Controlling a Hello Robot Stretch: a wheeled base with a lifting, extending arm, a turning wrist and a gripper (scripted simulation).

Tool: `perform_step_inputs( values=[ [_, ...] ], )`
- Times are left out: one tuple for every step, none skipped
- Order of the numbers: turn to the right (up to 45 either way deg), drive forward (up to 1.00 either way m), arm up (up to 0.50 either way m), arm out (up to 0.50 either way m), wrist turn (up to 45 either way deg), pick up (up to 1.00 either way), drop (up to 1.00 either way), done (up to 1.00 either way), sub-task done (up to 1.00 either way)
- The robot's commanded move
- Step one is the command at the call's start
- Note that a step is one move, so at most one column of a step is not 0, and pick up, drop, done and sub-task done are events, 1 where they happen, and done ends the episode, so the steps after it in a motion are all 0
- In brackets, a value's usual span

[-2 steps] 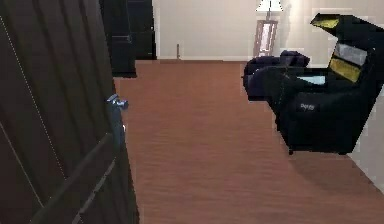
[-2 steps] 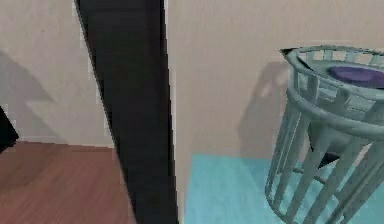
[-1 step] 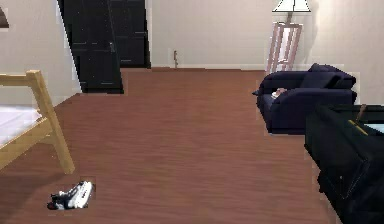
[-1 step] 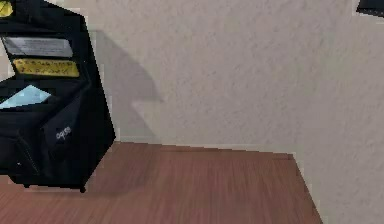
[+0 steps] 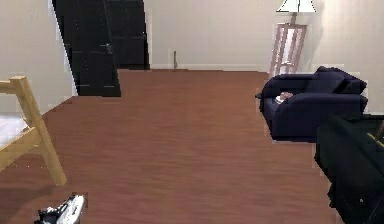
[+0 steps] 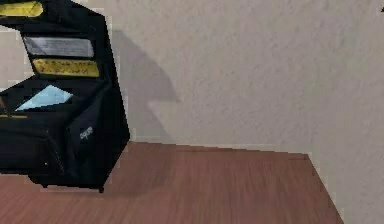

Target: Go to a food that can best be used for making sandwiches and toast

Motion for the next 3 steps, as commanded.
perform_step_inputs(
  values=[
    [-12.0, 0.0, 0.0, 0.0, 0.0, 0.0, 0.0, 0.0, 0.0],
    [0.0, 1.0, 0.0, 0.0, 0.0, 0.0, 0.0, 0.0, 0.0],
    [0.0, 1.0, 0.0, 0.0, 0.0, 0.0, 0.0, 0.0, 0.0]
  ],
)
